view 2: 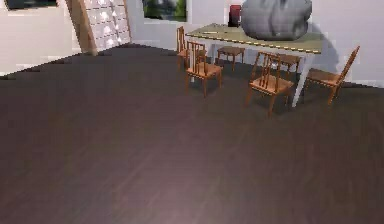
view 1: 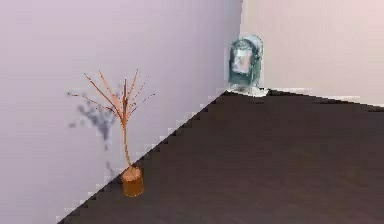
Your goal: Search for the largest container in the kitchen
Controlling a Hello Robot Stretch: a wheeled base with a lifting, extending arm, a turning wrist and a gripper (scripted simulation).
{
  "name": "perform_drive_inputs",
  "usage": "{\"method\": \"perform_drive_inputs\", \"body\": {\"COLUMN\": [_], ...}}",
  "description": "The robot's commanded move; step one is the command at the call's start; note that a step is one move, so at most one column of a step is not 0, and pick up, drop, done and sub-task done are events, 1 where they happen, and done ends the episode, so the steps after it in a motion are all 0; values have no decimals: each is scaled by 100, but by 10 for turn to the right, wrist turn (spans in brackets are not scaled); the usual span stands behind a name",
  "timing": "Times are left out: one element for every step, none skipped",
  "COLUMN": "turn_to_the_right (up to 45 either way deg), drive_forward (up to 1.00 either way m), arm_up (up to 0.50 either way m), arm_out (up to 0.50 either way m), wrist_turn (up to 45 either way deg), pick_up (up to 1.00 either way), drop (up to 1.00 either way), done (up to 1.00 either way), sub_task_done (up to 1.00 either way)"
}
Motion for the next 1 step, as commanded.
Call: {"method": "perform_drive_inputs", "body": {"turn_to_the_right": [450], "drive_forward": [0], "arm_up": [0], "arm_out": [0], "wrist_turn": [0], "pick_up": [0], "drop": [0], "done": [0], "sub_task_done": [0]}}
